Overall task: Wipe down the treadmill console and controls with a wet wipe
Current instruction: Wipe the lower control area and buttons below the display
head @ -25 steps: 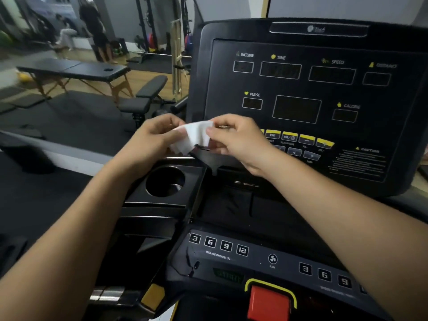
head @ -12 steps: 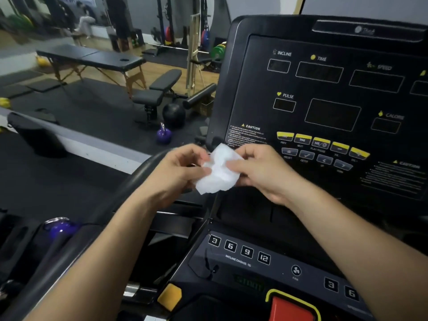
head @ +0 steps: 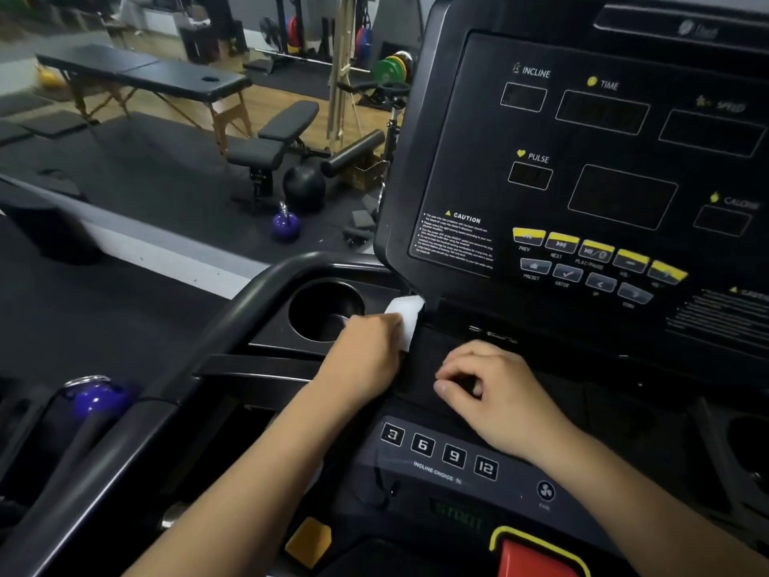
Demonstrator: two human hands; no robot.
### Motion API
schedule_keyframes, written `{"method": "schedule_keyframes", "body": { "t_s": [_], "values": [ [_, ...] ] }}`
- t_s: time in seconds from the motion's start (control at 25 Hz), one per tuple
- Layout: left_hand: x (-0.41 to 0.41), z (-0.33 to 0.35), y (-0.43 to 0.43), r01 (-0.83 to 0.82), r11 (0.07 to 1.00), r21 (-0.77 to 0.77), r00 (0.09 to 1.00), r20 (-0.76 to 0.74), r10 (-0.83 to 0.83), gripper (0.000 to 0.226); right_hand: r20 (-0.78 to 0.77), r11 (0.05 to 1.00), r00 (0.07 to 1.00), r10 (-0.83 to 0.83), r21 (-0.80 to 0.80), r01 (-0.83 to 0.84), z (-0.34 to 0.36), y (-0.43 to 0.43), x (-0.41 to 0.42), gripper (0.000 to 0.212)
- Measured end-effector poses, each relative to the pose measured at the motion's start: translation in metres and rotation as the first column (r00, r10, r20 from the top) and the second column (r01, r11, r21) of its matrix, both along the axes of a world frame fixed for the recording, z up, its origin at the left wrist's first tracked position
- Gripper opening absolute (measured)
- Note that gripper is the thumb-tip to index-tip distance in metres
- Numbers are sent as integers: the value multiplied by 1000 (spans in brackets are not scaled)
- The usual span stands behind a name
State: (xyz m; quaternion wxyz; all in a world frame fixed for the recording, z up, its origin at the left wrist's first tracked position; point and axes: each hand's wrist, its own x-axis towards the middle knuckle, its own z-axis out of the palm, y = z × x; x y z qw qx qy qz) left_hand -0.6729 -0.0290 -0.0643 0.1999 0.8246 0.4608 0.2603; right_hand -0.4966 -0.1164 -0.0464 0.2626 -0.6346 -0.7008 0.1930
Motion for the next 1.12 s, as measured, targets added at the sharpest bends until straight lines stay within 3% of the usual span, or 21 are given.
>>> {"method": "schedule_keyframes", "body": {
  "t_s": [0.12, 0.32, 0.44, 0.56, 0.6, 0.68, 0.8, 0.92, 1.0, 1.12],
  "values": [
    [21, 4, 32, -5, 995, -97, 1000, -24, 3, 18, -42, 999, 999, -9, 32, 11, -8, -5, 1, 8],
    [40, 1, 53, -115, 978, -173, 993, -28, 112, 19, 57, 991, 998, -32, 134, 24, -10, -9, -3, 14],
    [27, 13, 34, -30, 993, -110, 995, -100, 19, 17, 42, 988, 998, -44, 149, 37, -9, -11, -2, 14],
    [13, 26, -8, 46, 998, 50, 973, -226, -33, 9, 33, 984, 999, -41, 175, 35, -8, -11, -3, 13],
    [9, 29, -22, 61, 995, 76, 969, -244, -41, 19, 25, 983, 999, -41, 182, 35, -7, -11, -4, 13],
    [3, 31, -33, 86, 996, 32, 970, -232, -76, 36, 1, 980, 999, -47, 195, 46, -6, -9, -4, 14],
    [16, 30, -8, 47, 999, -26, 977, -206, -52, 14, -20, 981, 999, -49, 189, 52, -5, -7, -3, 18],
    [31, 27, 20, 0, 993, -119, 987, -161, -19, 14, -34, 978, 998, -56, 200, 62, -5, -10, -4, 19],
    [32, 24, 23, 12, 993, -118, 993, -113, -26, 15, -41, 976, 997, -67, 204, 74, -5, -10, -5, 20],
    [21, 20, 10, 85, 996, -35, 977, -194, -90, 14, -68, 976, 993, -96, 189, 107, -4, -10, -2, 22]
  ]
}}
